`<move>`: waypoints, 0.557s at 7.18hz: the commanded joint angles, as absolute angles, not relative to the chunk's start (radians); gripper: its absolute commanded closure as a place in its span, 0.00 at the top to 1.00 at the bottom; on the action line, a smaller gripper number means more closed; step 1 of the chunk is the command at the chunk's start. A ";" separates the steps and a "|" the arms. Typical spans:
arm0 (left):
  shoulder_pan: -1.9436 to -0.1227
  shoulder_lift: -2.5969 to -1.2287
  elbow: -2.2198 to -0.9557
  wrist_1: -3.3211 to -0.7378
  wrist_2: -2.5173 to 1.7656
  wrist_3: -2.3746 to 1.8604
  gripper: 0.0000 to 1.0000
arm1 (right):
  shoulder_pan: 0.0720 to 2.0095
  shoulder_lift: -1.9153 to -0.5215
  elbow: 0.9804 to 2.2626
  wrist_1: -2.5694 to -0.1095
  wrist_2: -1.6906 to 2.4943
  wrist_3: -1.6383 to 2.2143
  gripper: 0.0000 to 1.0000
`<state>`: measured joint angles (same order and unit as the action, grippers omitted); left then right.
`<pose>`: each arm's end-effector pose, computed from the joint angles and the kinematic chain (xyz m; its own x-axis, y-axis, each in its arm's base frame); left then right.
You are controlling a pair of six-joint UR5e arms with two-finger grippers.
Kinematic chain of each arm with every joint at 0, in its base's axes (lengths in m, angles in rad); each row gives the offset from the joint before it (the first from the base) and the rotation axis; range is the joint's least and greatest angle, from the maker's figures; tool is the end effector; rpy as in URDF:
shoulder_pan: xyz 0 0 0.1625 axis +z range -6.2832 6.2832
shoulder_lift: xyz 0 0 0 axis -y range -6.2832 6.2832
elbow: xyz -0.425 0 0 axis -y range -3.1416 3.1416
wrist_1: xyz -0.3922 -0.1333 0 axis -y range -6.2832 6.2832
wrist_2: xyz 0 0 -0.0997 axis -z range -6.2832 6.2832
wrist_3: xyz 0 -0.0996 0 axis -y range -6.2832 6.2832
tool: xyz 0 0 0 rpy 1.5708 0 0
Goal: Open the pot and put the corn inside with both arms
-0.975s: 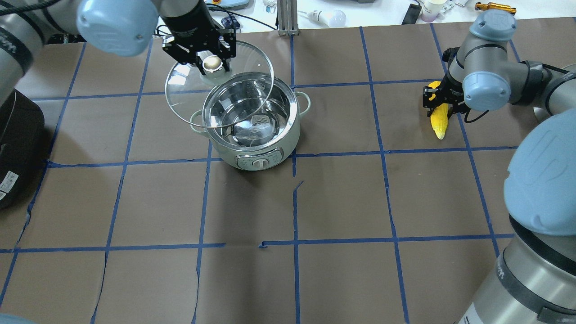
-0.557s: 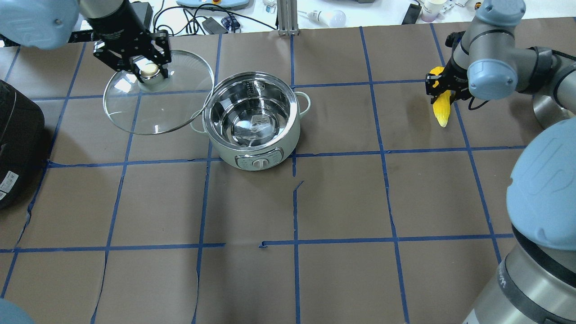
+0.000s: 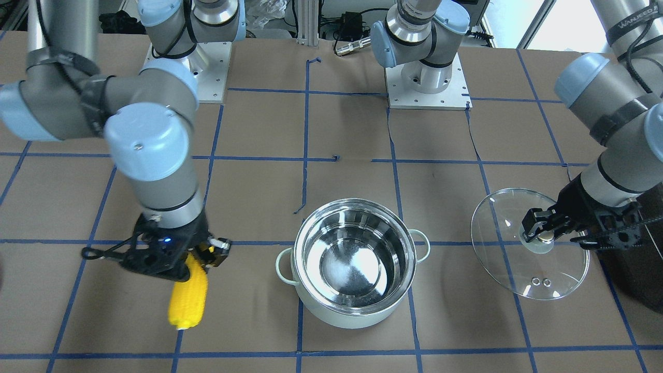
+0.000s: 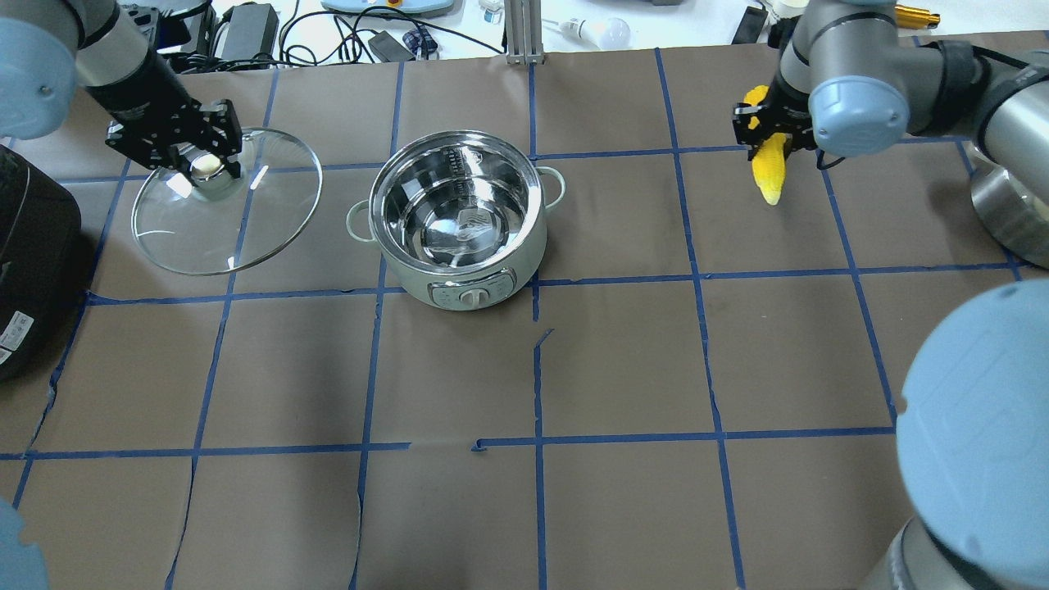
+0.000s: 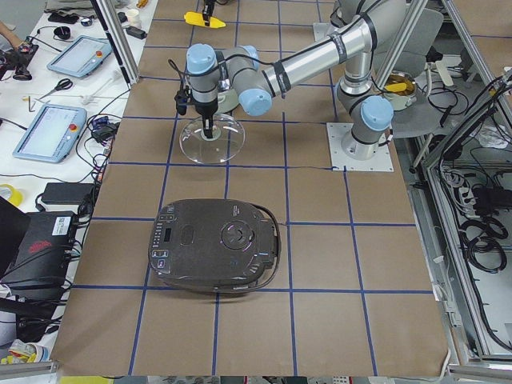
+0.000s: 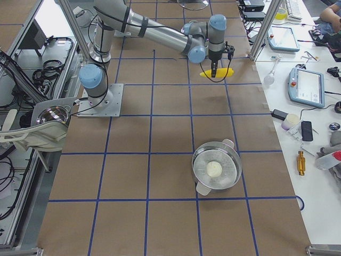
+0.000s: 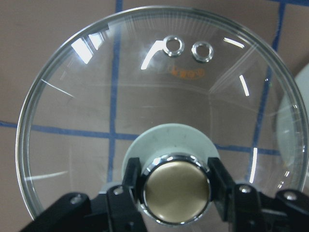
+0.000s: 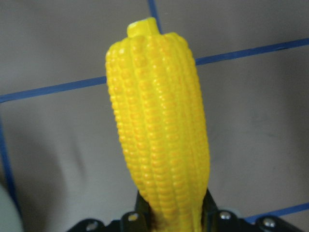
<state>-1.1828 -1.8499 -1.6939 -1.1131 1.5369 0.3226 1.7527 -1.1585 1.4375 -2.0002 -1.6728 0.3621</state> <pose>0.0941 -0.5914 0.3237 -0.9978 -0.0639 0.0145 -0.0647 0.9959 -0.0633 0.2407 -0.6276 0.3609 -0.9809 0.1902 0.0411 0.1803 0.9678 -0.1758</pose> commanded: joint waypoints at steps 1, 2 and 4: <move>-1.151 -1.871 -1.831 -0.938 1.532 0.367 0.12 | 1.954 -1.141 1.320 -1.889 -1.669 0.556 0.00; -1.146 -1.876 -1.851 -0.907 1.529 0.373 0.12 | 2.017 -1.099 1.290 -1.890 -1.667 0.621 0.00; -1.138 -1.887 -1.853 -0.908 1.467 0.376 0.12 | 2.101 -0.990 1.214 -1.891 -1.666 0.716 0.00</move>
